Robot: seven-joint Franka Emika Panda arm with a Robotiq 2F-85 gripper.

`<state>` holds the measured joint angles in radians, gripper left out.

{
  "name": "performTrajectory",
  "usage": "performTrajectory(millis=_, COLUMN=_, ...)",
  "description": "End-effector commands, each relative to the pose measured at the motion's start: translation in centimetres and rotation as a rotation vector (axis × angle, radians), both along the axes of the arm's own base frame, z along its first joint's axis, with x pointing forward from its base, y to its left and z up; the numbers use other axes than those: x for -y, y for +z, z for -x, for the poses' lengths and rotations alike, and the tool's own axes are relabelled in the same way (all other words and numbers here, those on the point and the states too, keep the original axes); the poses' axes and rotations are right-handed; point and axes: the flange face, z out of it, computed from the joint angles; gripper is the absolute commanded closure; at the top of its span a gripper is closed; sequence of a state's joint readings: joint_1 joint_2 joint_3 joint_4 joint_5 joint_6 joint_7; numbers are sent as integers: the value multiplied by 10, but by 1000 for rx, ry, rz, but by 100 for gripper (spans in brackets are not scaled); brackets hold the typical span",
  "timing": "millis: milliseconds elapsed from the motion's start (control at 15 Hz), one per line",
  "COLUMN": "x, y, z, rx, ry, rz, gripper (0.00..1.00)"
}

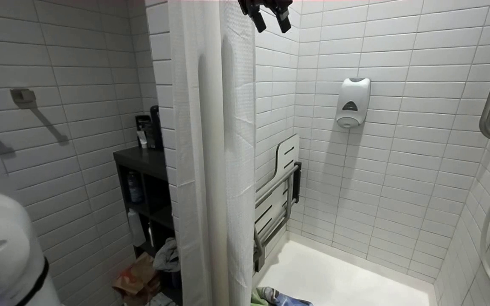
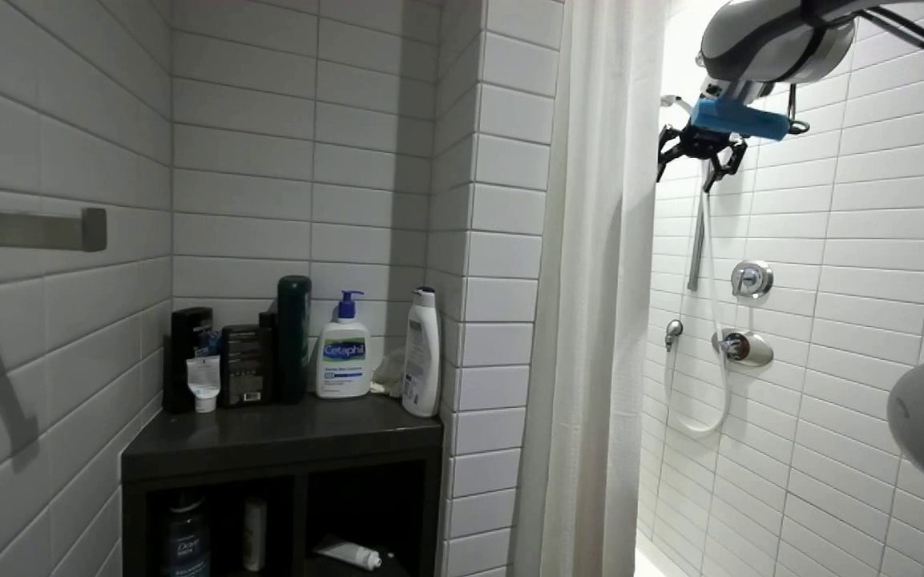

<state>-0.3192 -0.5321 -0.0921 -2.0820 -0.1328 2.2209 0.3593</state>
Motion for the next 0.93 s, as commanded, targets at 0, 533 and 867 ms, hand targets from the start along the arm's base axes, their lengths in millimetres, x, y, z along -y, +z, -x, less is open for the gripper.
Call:
performTrajectory(millis=0, x=-5, y=11, z=19, rx=-54, ry=3, rz=48, gripper=0)
performTrajectory(millis=533, x=-74, y=14, z=43, rx=-237, ry=347, rz=-263, gripper=0)
performTrajectory(millis=867, x=-104, y=11, z=51, rx=-378, ry=488, rz=-397, gripper=0)
